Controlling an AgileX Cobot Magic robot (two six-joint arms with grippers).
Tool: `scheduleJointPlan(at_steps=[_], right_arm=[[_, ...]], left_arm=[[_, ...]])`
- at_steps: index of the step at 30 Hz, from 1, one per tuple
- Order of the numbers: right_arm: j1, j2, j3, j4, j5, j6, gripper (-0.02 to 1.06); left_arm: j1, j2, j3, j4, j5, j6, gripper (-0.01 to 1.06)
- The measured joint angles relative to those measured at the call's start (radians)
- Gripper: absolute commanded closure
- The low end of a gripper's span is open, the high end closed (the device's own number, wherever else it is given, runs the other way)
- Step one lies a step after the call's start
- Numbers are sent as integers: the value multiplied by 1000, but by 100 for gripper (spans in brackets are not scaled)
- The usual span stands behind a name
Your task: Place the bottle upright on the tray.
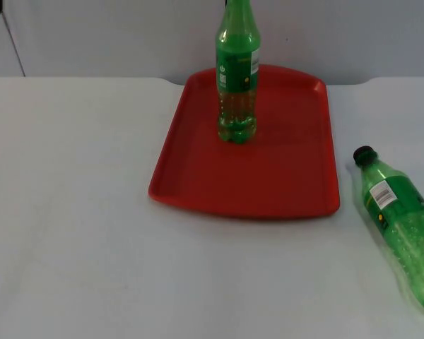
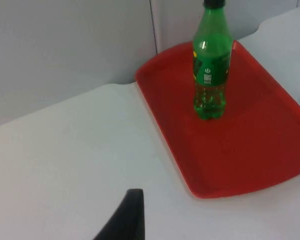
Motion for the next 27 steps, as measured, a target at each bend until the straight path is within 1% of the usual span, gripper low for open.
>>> scheduleJointPlan(at_steps=[3, 6, 15, 16, 20, 21, 22, 27], right_arm=[[0, 0, 0, 0, 0, 0, -1], [0, 0, 0, 0, 0, 0, -1], [0, 0, 0, 0, 0, 0, -1], [0, 0, 0, 0, 0, 0, -1], [0, 0, 0, 0, 0, 0, -1], [0, 0, 0, 0, 0, 0, -1], [0, 0, 0, 0, 0, 0, -1], [0, 0, 0, 0, 0, 0, -1]], left_arm=[[0, -42, 25, 0, 0, -3, 0], [0, -137, 60, 0, 5, -3, 0], [0, -402, 164, 0, 80, -24, 0], [0, -402, 164, 0, 80, -24, 0], [0, -527, 177, 0, 152, -26, 0], [0, -527, 177, 0, 152, -26, 0], [0, -559, 177, 0, 171, -26, 0], [0, -683, 177, 12, 287, -33, 0]])
